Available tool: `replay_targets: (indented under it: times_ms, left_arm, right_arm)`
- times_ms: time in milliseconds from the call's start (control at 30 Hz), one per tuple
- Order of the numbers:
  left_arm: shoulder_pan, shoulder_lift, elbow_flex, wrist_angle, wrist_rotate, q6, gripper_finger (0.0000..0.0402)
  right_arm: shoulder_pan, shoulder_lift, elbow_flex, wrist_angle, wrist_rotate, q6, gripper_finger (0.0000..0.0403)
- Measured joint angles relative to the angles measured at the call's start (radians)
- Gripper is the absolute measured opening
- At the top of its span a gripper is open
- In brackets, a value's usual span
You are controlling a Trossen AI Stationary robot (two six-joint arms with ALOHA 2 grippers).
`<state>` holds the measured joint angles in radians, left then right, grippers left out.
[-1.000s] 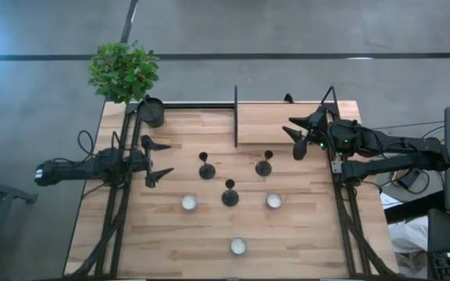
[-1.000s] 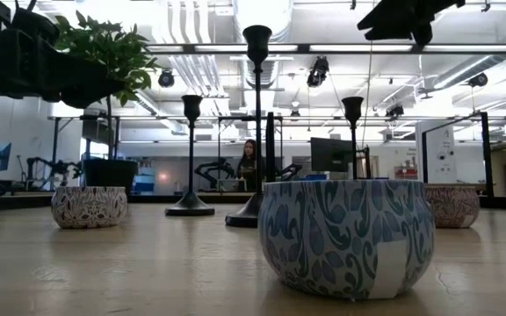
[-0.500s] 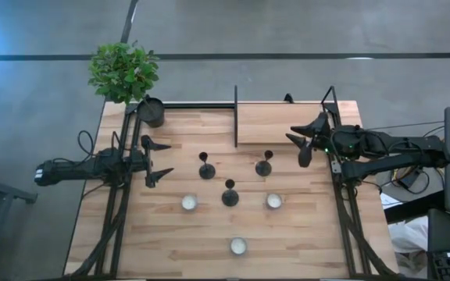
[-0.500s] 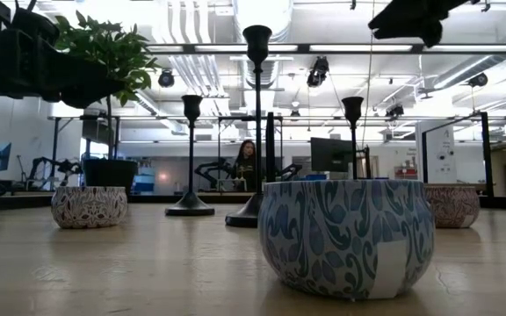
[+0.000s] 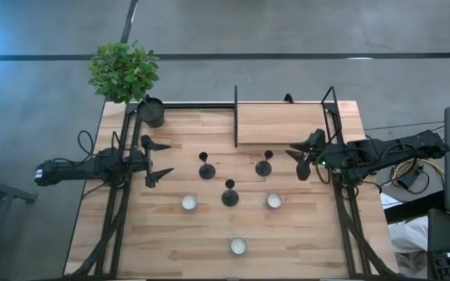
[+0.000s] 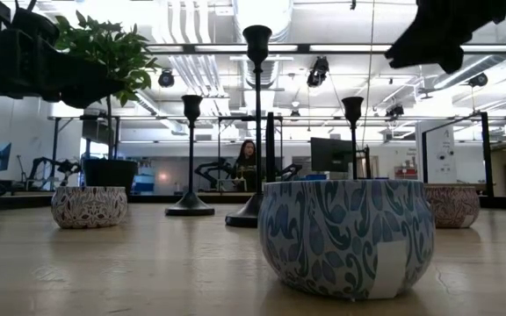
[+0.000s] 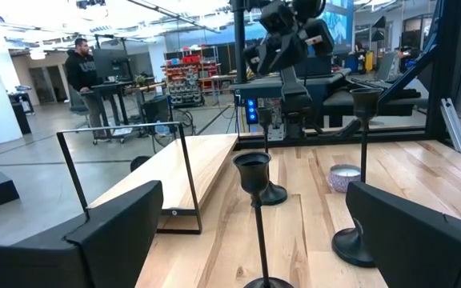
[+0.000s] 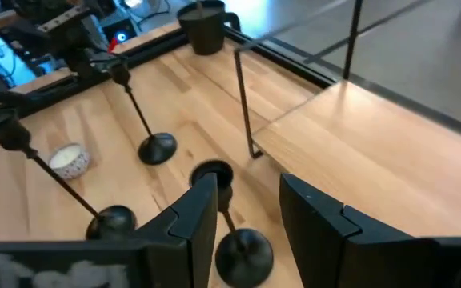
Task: Pick & Place candle stick holders
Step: Put the top right black candle holder on the shelf
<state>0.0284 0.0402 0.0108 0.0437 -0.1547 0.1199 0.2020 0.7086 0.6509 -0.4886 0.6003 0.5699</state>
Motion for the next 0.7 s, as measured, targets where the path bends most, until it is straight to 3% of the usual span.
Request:
replay_targets:
  times_ms: [333, 700]
  left_arm:
    - [0.000, 0.000, 0.000, 0.000, 0.000, 0.000, 0.0399]
    - [0.000, 0.000, 0.000, 0.000, 0.000, 0.000, 0.0399]
  right_arm:
    - [0.056, 0.042, -0.068, 0.049, 0.003, 0.038, 0.0108]
    - [0.093, 0.189, -0.249, 0.322, 0.005, 0.062, 0.0090]
